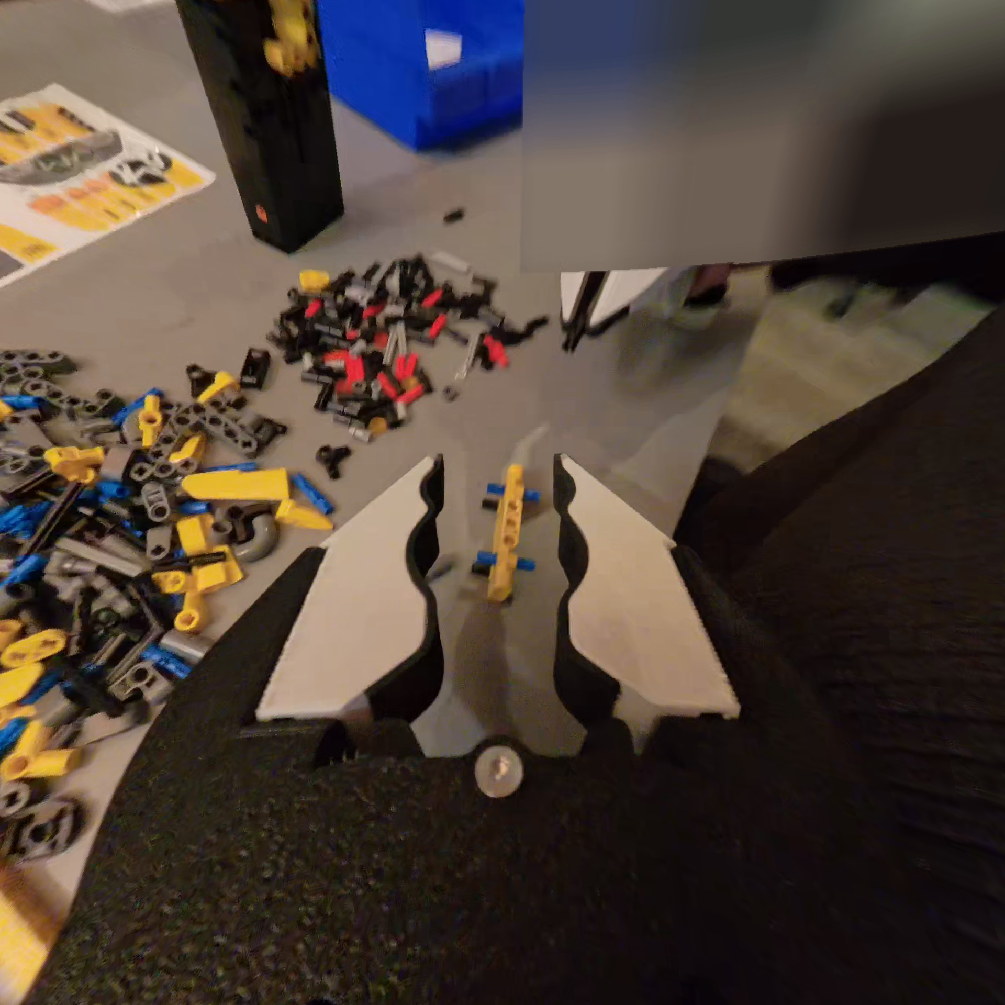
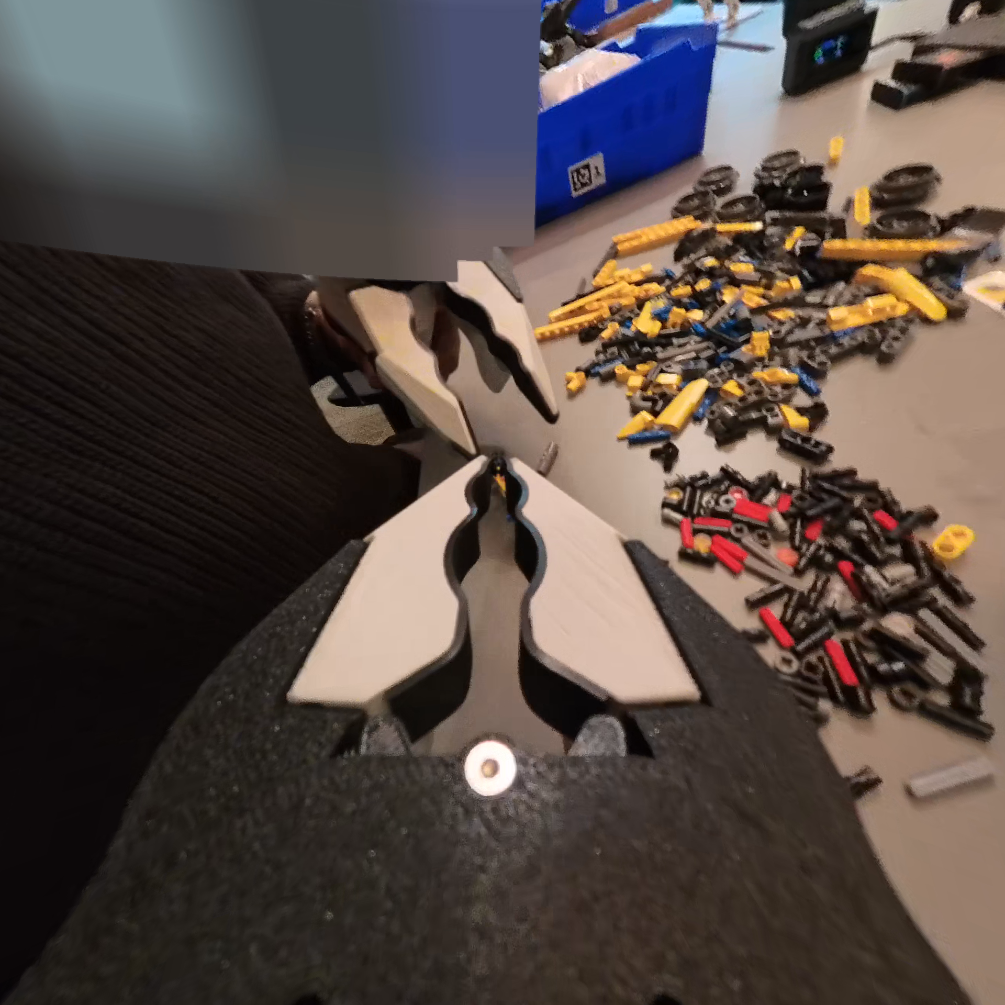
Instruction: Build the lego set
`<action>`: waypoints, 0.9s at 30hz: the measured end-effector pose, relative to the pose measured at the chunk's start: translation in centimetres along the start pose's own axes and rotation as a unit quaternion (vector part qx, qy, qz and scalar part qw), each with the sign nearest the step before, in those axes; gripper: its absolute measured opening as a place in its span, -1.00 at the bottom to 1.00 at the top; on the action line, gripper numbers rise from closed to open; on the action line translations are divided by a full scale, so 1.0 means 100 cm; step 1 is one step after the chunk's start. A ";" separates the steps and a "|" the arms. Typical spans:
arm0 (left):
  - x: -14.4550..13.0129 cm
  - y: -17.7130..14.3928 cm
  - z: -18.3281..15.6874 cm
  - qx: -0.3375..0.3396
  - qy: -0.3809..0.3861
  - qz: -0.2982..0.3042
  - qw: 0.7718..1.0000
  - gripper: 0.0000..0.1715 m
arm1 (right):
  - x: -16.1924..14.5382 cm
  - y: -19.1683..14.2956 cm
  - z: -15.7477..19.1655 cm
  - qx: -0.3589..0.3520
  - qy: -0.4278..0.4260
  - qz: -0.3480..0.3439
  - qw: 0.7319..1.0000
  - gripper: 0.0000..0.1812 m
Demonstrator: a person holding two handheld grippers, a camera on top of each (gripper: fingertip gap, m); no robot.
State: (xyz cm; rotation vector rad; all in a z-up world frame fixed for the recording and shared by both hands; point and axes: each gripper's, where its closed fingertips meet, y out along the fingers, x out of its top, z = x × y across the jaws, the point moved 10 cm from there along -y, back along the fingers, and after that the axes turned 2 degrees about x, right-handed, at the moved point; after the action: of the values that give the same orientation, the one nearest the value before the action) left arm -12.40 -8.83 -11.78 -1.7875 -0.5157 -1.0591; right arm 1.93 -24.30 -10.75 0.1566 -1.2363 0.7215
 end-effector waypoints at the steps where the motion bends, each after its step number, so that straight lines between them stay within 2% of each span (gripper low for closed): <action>1: -0.004 0.005 -0.002 0.015 0.022 0.027 0.999 -0.53 | -0.003 0.000 -0.002 -0.002 0.009 0.003 1.000 -0.96; 4: -0.014 0.018 -0.009 0.036 0.071 0.088 0.993 -0.54 | -0.009 0.003 -0.004 -0.003 0.024 0.015 1.000 -0.96; 7: -0.016 0.023 -0.011 0.036 0.086 0.107 0.990 -0.58 | -0.011 0.006 -0.004 -0.005 0.026 0.026 0.999 -0.96; 10: -0.016 0.025 -0.010 0.045 0.101 0.108 0.988 -0.90 | -0.015 0.007 -0.006 -0.015 0.027 0.044 0.999 -0.96; 13: -0.016 0.026 -0.011 0.029 0.111 0.101 0.988 -0.92 | -0.019 0.010 -0.008 -0.016 0.042 0.048 0.998 -0.96; 15: -0.014 0.025 -0.012 0.002 0.092 0.080 0.993 -0.92 | -0.019 0.011 -0.009 -0.005 0.056 0.035 0.998 -0.96; 18: -0.006 0.014 -0.013 -0.069 0.056 -0.001 0.996 -0.92 | -0.013 0.007 -0.008 0.023 0.080 0.002 0.997 -0.96; 20: -0.005 0.008 -0.007 -0.092 0.026 -0.029 0.995 -0.92 | -0.009 0.003 -0.008 0.041 0.096 -0.014 0.994 -0.96; 23: -0.004 0.002 -0.002 -0.115 0.002 -0.052 0.992 -0.92 | -0.007 0.004 -0.007 0.050 0.094 -0.008 0.994 -0.96; 27: -0.004 0.001 -0.004 -0.124 0.011 -0.055 0.991 -0.92 | -0.007 0.012 -0.002 0.065 0.089 0.002 0.994 -0.96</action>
State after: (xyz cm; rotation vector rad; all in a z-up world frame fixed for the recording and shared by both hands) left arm -12.70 -9.20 -12.15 -1.9792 -0.4910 -1.2640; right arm 1.35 -23.58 -11.78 0.1930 -1.0201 0.8027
